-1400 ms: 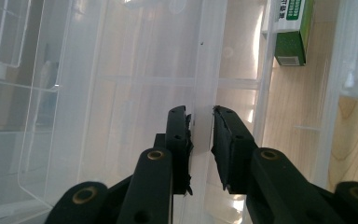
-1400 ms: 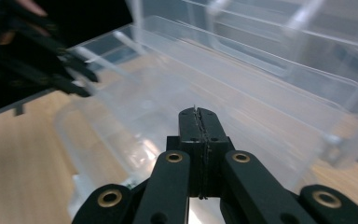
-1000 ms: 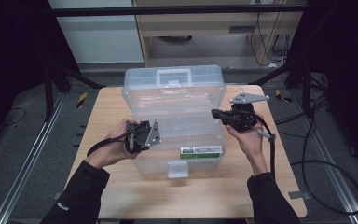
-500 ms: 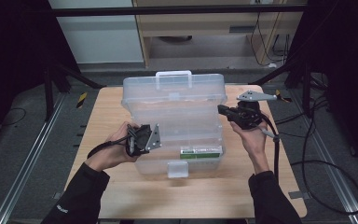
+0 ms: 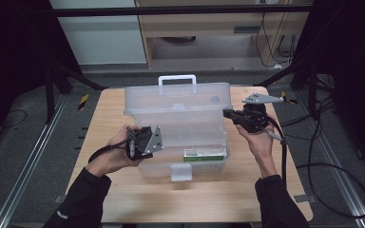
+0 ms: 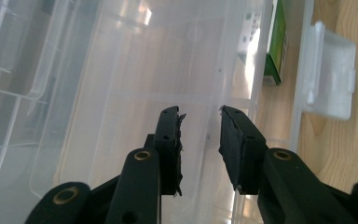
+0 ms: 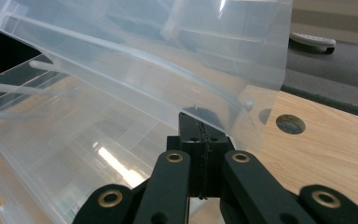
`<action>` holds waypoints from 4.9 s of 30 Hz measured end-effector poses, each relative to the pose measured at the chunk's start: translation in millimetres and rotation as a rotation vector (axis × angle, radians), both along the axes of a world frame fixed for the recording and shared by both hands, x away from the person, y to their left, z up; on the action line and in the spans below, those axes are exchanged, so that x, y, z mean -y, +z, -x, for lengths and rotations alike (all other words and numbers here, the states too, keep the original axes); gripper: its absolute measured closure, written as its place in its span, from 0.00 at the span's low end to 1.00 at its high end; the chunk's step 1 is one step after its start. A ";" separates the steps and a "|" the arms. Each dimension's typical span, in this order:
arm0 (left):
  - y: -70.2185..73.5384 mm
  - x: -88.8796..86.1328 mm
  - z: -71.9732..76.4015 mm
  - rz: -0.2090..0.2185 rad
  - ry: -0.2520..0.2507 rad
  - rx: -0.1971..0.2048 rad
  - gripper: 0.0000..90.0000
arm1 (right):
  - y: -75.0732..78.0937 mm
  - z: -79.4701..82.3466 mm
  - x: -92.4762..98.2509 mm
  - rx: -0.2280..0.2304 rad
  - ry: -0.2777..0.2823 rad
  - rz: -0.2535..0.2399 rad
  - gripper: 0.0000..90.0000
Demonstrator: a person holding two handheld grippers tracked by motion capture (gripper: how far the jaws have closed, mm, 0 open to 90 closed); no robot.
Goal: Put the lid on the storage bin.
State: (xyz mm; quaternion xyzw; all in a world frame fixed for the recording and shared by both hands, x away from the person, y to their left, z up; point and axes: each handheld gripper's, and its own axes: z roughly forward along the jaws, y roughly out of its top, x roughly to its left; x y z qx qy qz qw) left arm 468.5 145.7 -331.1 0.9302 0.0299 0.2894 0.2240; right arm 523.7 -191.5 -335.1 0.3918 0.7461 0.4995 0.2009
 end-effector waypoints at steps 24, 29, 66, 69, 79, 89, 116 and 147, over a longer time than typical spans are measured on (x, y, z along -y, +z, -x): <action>0.3 5.2 -4.4 0.236 -0.002 -0.109 0.47 | -0.9 2.2 0.4 -0.005 0.015 0.021 1.00; -1.8 1.6 -6.3 0.286 0.040 -0.098 0.46 | -0.9 2.5 0.6 -0.007 0.021 0.027 1.00; -13.7 -70.4 -8.1 0.751 0.432 -0.068 0.63 | -2.3 4.7 0.7 -0.017 0.038 0.048 1.00; -18.0 -77.9 -7.7 0.758 0.459 -0.065 0.67 | -2.3 4.7 0.7 -0.017 0.038 0.049 1.00; -29.1 -93.8 -10.8 0.779 0.553 -0.068 0.83 | -3.7 7.1 0.6 -0.018 0.043 0.059 1.00; -33.8 -99.7 -9.6 0.785 0.572 -0.063 0.87 | -11.3 15.6 2.5 -0.026 0.053 0.072 1.00; -60.3 -103.0 5.4 0.670 0.573 -0.098 0.87 | -44.8 54.6 15.9 -0.059 0.033 0.144 1.00; -123.5 -143.4 -21.2 0.526 0.820 -0.079 0.65 | -101.1 43.8 55.5 -0.165 -0.152 0.246 0.77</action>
